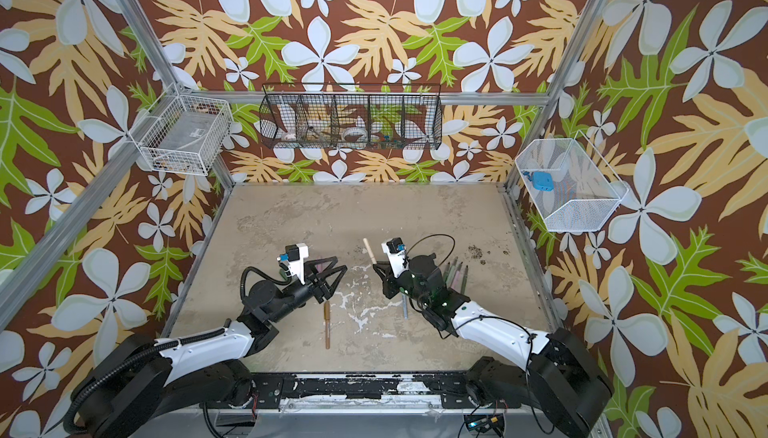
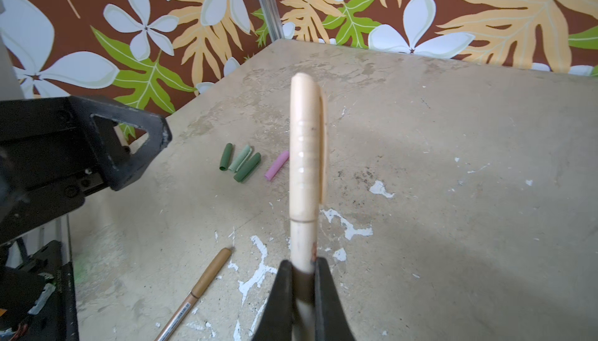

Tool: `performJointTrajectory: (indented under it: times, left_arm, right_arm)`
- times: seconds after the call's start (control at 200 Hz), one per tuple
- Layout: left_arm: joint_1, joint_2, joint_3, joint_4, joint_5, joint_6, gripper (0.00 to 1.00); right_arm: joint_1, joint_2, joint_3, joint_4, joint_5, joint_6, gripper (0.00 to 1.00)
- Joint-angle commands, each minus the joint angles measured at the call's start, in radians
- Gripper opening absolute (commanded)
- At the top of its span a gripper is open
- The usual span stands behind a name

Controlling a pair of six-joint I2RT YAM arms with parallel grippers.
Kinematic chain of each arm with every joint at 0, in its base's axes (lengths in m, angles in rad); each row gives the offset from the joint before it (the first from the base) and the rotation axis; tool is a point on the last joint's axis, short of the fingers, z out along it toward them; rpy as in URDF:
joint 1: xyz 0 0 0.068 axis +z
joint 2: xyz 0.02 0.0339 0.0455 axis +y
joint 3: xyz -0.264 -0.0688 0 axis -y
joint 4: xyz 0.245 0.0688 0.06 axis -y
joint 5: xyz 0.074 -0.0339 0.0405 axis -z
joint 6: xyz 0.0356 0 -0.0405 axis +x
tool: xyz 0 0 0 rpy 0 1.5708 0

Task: Open the pen caps
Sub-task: 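Lift the cream pen upright with the right gripper while the left gripper approaches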

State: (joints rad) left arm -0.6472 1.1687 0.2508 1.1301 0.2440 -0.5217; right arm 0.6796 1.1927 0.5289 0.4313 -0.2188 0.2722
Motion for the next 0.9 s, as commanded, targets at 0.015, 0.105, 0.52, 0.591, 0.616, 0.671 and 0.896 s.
performJointTrajectory:
  times: [0.015,0.105,0.52,0.591,0.616,0.671,0.896]
  left_arm:
    - [0.001,0.010,0.010,0.081,0.084,-0.011,0.65]
    - [0.002,0.028,0.020,0.094,0.129,-0.013,0.65]
    - [0.001,0.066,0.059,0.028,0.114,-0.030,0.61]
    - [0.000,0.065,0.069,0.005,0.109,-0.031,0.60]
    - [0.001,0.066,0.073,-0.005,0.107,-0.031,0.60]
    - [0.002,0.067,0.075,-0.012,0.106,-0.030,0.59]
    - [0.001,0.064,0.077,-0.017,0.102,-0.031,0.48]
  right_arm:
    - [0.000,-0.011,-0.010,0.074,-0.079,0.005,0.09]
    - [0.000,-0.009,-0.015,0.090,-0.125,0.008,0.09]
    - [0.070,0.018,-0.021,0.134,-0.201,-0.050,0.09]
    - [0.081,0.015,-0.023,0.136,-0.191,-0.063,0.09]
    - [0.084,0.012,-0.026,0.137,-0.190,-0.067,0.09]
    - [0.089,0.006,-0.030,0.141,-0.183,-0.078,0.09]
    - [0.101,-0.024,-0.052,0.155,-0.171,-0.121,0.08]
